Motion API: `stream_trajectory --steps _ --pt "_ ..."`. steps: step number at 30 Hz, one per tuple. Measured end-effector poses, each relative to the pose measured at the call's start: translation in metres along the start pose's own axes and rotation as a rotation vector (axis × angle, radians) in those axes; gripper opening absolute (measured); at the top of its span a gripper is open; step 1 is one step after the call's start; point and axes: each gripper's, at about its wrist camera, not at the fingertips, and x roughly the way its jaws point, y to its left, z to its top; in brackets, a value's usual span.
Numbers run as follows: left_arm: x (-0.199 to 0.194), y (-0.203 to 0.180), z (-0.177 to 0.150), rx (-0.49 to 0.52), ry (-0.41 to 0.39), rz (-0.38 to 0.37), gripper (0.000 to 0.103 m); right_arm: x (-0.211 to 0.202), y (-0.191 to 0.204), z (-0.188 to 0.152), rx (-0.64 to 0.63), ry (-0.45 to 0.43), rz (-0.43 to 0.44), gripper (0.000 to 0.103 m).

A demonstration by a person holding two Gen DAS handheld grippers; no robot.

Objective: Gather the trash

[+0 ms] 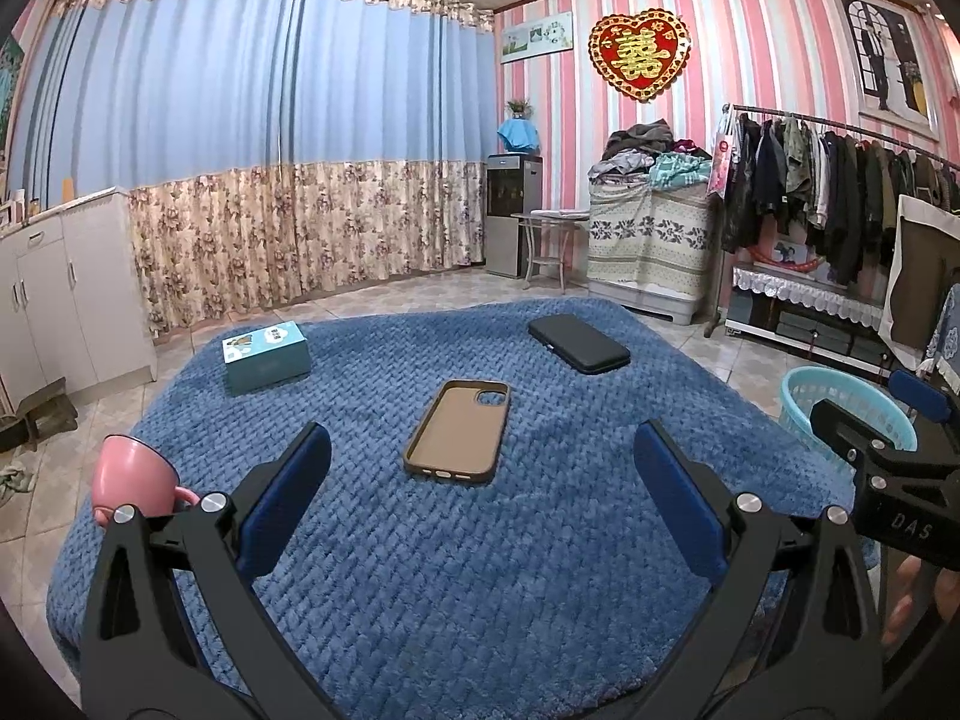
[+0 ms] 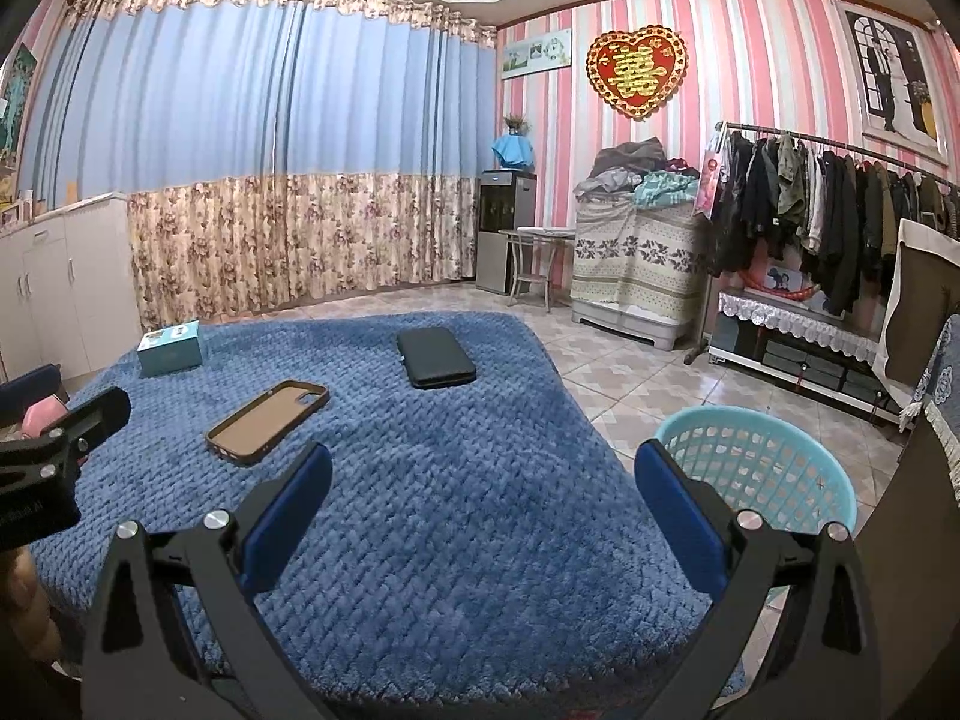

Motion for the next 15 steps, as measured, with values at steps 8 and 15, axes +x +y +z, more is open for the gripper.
stream_trajectory --steps 8,15 --pt "-0.0003 0.0003 0.0006 0.001 -0.001 0.000 0.098 0.0003 -0.0011 0.0002 0.000 0.001 0.000 0.099" --pt "-0.0004 0.0005 0.0009 0.001 -0.003 0.001 0.098 0.0000 -0.0022 0.0002 0.001 0.000 0.001 0.099"
